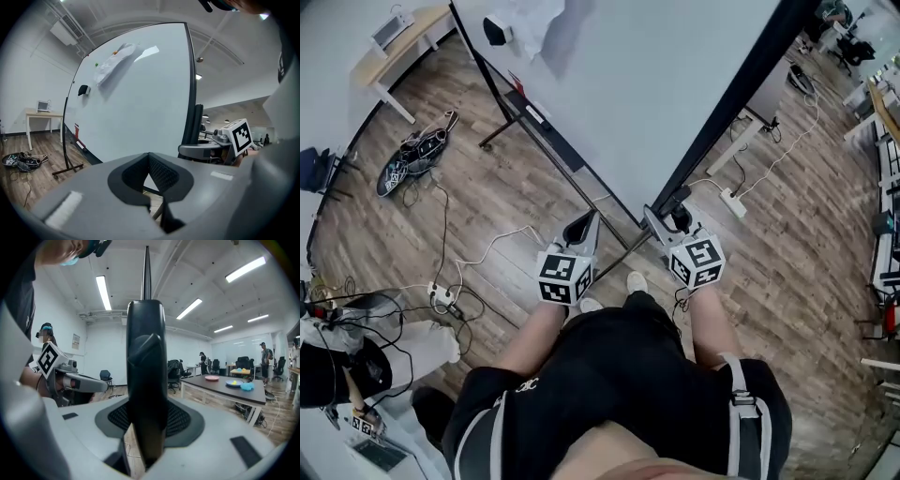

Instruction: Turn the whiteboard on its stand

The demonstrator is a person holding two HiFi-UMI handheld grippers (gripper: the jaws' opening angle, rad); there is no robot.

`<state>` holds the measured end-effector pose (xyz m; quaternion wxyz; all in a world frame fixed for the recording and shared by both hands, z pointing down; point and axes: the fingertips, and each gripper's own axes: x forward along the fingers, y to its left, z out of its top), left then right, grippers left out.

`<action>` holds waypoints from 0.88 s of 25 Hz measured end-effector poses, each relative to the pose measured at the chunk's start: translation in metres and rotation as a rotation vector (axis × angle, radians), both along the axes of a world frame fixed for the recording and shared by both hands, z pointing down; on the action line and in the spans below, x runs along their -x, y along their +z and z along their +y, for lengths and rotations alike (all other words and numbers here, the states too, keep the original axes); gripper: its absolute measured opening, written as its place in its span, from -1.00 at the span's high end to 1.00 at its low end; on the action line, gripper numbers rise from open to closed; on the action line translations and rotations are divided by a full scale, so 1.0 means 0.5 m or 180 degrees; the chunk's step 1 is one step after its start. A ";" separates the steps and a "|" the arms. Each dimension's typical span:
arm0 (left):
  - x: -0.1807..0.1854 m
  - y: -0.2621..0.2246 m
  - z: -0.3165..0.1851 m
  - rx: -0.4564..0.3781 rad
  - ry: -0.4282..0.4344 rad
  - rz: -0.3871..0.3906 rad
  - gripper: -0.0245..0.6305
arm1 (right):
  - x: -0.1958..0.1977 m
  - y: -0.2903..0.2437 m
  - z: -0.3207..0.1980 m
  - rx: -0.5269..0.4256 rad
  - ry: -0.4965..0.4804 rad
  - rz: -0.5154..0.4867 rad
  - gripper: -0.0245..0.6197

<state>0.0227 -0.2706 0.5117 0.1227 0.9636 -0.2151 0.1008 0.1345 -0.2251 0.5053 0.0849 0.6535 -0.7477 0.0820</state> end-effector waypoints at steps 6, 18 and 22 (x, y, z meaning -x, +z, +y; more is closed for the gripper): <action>0.020 -0.006 -0.008 -0.0008 -0.0010 0.0029 0.90 | 0.007 -0.002 0.013 0.0008 -0.0028 -0.0045 0.35; -0.012 -0.058 -0.012 -0.0114 0.0106 0.0177 0.90 | -0.008 -0.096 0.125 -0.0658 -0.0057 -0.0454 0.27; -0.033 -0.072 -0.018 -0.0181 0.0098 0.0224 0.90 | -0.066 -0.182 0.171 -0.1233 0.0262 -0.0721 0.27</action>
